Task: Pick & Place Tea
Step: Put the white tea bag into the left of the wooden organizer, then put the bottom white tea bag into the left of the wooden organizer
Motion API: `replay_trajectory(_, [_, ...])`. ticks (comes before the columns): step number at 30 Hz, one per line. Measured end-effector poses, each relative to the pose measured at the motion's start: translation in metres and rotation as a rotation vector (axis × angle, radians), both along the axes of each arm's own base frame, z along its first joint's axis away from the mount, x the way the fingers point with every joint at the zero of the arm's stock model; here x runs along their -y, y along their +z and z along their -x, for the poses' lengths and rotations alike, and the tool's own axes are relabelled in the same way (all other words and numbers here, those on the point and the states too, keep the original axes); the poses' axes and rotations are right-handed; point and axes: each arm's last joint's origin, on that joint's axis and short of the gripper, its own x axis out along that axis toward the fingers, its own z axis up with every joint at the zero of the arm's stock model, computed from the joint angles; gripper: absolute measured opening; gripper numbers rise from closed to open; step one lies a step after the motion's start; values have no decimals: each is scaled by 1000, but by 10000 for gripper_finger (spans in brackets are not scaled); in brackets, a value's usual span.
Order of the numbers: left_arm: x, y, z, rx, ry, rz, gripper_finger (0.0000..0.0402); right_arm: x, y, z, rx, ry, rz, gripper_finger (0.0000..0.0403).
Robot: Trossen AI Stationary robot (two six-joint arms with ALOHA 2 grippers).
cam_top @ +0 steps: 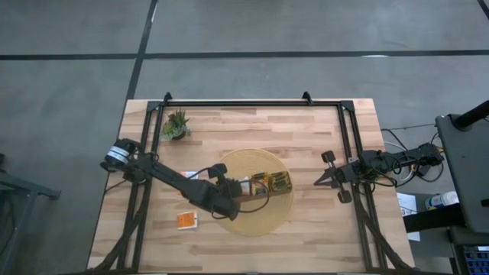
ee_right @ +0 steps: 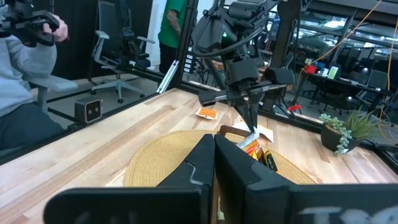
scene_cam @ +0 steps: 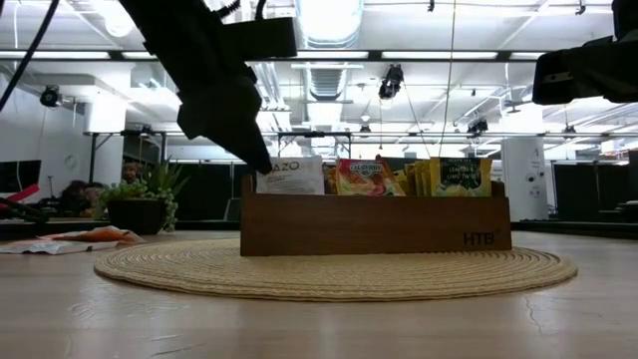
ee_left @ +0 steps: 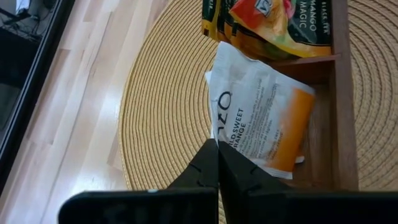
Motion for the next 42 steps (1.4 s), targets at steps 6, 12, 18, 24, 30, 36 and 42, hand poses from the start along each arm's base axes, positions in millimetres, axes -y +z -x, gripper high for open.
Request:
replay_trajectory(6, [0, 0, 0, 2, 3, 8, 31, 0, 0, 0, 0, 0, 0, 9])
replay_trajectory(12, [0, 0, 0, 6, 8, -3, 88, 0, 0, 0, 0, 0, 0, 9])
replay_trajectory(18, [-3, 13, 3, 65, 72, -64, 116, 0, 0, 0, 0, 0, 0, 9])
replay_trajectory(24, [4, 39, 25, 56, 106, 4, 117, 0, 0, 0, 0, 0, 0, 9])
replay_trajectory(30, [23, 51, 59, 70, 83, 47, 117, 0, 0, 0, 0, 0, 0, 9])
replay_trajectory(36, [47, 59, 79, 130, 30, 112, 117, 0, 0, 0, 0, 0, 0, 9])
replay_trajectory(42, [72, 51, 98, 54, -47, 234, 117, 0, 0, 0, 0, 0, 0, 9])
